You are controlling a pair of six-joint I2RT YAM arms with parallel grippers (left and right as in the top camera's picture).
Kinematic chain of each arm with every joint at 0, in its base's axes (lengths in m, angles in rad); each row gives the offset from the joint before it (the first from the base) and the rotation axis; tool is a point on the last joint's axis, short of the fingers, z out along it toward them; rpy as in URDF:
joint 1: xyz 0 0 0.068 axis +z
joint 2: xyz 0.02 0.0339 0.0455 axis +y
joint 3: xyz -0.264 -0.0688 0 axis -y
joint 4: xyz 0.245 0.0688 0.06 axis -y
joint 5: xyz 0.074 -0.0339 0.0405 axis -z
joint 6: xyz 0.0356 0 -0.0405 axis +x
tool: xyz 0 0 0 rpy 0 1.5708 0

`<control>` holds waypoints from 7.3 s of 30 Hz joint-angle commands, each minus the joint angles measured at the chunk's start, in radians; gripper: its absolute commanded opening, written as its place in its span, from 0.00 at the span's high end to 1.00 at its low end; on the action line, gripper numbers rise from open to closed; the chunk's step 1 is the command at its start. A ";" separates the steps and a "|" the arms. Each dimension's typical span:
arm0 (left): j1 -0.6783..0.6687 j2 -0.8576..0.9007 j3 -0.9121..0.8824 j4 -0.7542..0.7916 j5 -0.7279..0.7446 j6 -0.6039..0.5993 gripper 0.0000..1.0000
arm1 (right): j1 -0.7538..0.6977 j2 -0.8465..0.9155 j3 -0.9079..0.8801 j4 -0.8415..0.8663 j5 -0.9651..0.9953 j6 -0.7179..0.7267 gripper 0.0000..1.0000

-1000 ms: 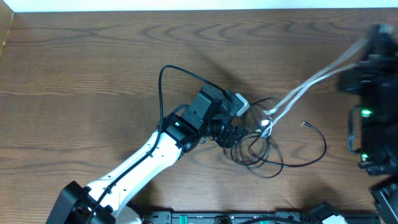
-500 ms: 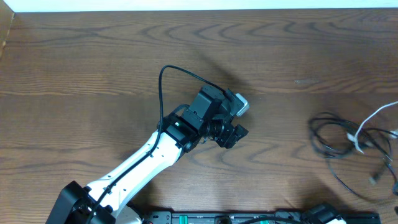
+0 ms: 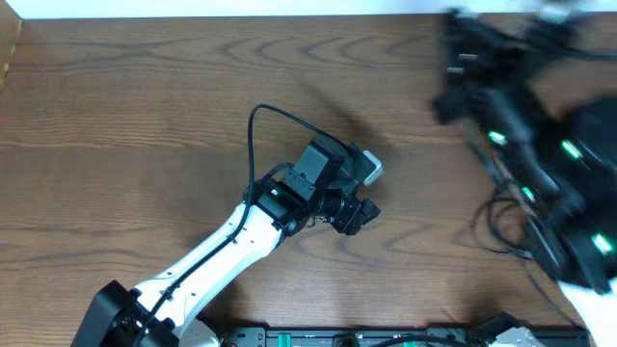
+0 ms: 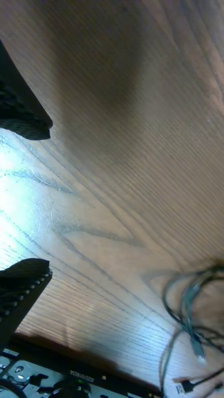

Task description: Untangle cables

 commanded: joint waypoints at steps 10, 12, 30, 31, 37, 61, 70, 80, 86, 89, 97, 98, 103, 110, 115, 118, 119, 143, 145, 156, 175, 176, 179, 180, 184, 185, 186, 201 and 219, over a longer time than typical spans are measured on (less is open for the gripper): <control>-0.001 0.004 0.013 -0.019 0.006 -0.007 0.33 | -0.029 0.095 0.001 -0.062 -0.401 -0.129 0.99; -0.001 0.004 0.013 -0.019 0.006 -0.008 0.33 | -0.043 0.087 0.001 -0.095 -0.309 -0.129 0.99; -0.001 0.004 0.013 -0.034 0.006 -0.007 0.33 | -0.175 0.040 0.001 -0.331 0.540 -0.124 0.77; -0.001 0.004 0.013 -0.034 0.006 -0.007 0.33 | -0.179 0.040 0.001 -0.353 0.509 -0.125 0.57; -0.001 0.004 0.013 -0.035 0.007 -0.008 0.32 | -0.179 0.050 0.001 -0.540 0.288 -0.098 0.01; -0.002 0.004 0.013 -0.046 0.024 -0.006 0.32 | -0.178 0.085 -0.471 -1.051 0.573 1.474 0.05; -0.002 0.004 0.013 -0.087 0.024 -0.006 0.32 | -0.179 0.085 -0.739 -0.797 0.600 1.492 0.06; -0.002 0.004 0.013 -0.103 0.024 -0.003 0.32 | -0.179 0.085 -0.945 -0.499 0.683 1.328 0.12; -0.002 0.004 0.013 -0.103 0.024 -0.003 0.32 | -0.179 0.085 -0.971 -0.432 0.685 1.324 0.12; -0.002 0.004 0.013 -0.103 0.024 -0.004 0.32 | -0.182 0.085 -0.976 -0.418 0.698 1.324 0.11; -0.002 0.004 0.013 -0.108 0.024 -0.003 0.32 | -0.223 0.129 -1.027 -0.292 0.702 1.323 0.11; -0.002 0.004 0.013 -0.111 0.024 -0.003 0.32 | -0.231 0.138 -1.033 -0.275 0.708 1.323 0.11; -0.002 0.004 0.013 -0.117 0.024 -0.003 0.32 | -0.262 0.190 -1.036 -0.214 0.720 1.323 0.15; -0.002 0.004 0.013 -0.117 0.024 -0.003 0.32 | -0.263 0.245 -1.036 -0.085 0.653 1.221 0.74; -0.002 0.004 0.013 -0.117 0.024 -0.003 0.32 | -0.262 0.261 -1.036 0.092 0.517 1.016 0.91; -0.002 0.004 0.013 -0.116 0.024 -0.003 0.32 | -0.262 0.261 -1.036 0.248 0.363 0.845 0.99; -0.002 0.004 0.013 -0.116 0.024 -0.003 0.32 | -0.262 0.261 -1.036 0.304 0.298 0.775 0.99; 0.242 -0.239 0.014 -0.138 -0.040 0.003 0.32 | 0.002 0.273 -1.033 0.690 -0.050 0.301 0.99; 0.277 -0.297 0.014 -0.155 -0.040 0.004 0.32 | 0.018 0.305 -1.031 0.740 -0.051 0.302 0.99; 0.322 -0.502 0.014 -0.352 -0.094 0.057 0.32 | 0.052 0.595 -0.818 0.803 -0.213 0.295 0.99; 0.322 -0.494 0.014 -0.415 -0.108 0.090 0.32 | 0.180 0.718 -0.584 0.449 -0.113 0.121 0.01; 0.322 -0.494 0.014 -0.412 -0.120 0.090 0.31 | 0.171 0.718 -0.584 0.405 -0.085 0.101 0.01; 0.322 -0.494 0.014 -0.408 -0.177 0.089 0.31 | 0.139 0.716 -0.584 0.320 0.010 0.100 0.01; 0.322 -0.494 0.014 -0.408 -0.197 0.090 0.32 | 0.121 0.705 -0.584 0.310 0.002 0.100 0.01; 0.322 -0.487 0.014 -0.403 -0.199 0.093 0.32 | 0.110 0.620 -0.580 0.311 -0.056 0.100 0.01; 0.322 -0.482 0.014 -0.403 -0.199 0.100 0.31 | 0.110 0.587 -0.579 0.311 -0.055 0.099 0.01; 0.322 -0.476 0.014 -0.405 -0.199 0.106 0.32 | 0.111 0.544 -0.578 0.312 -0.053 0.078 0.01; 0.322 -0.324 0.013 -0.427 -0.212 0.105 0.32 | 0.108 0.363 -0.576 0.220 0.242 -0.011 0.12; 0.319 -0.317 -0.048 -0.459 -0.020 0.105 0.32 | -0.074 0.557 -0.576 0.289 0.043 0.089 0.27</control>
